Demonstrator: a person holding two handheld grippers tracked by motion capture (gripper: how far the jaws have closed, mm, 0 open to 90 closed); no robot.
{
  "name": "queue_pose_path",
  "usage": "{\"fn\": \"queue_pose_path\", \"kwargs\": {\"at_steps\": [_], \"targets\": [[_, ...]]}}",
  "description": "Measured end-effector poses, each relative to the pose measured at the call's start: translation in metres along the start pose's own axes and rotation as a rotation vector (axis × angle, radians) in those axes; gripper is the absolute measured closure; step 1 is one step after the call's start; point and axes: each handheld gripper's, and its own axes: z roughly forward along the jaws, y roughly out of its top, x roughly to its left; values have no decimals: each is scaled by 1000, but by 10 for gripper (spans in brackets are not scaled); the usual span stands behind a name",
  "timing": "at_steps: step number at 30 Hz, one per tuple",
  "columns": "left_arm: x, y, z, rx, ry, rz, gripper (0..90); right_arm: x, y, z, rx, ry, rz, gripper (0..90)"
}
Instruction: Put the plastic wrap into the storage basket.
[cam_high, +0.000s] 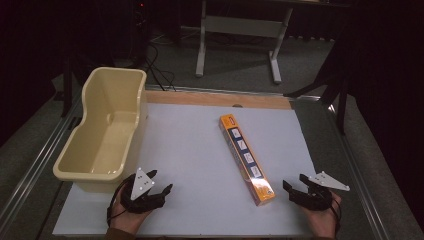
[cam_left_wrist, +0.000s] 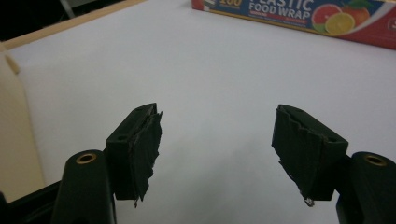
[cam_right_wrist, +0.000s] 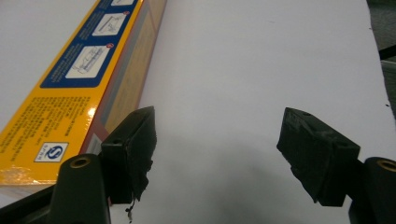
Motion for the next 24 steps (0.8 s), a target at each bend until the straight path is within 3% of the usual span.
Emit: {"fn": "queue_pose_path", "kwargs": {"at_steps": [2, 24], "targets": [[3, 0, -2, -19, 3, -25, 307, -1, 0, 0, -5, 11, 13, 270], [4, 0, -3, -25, 46, -27, 269, 15, 12, 2, -30, 60, 34, 259]]}}
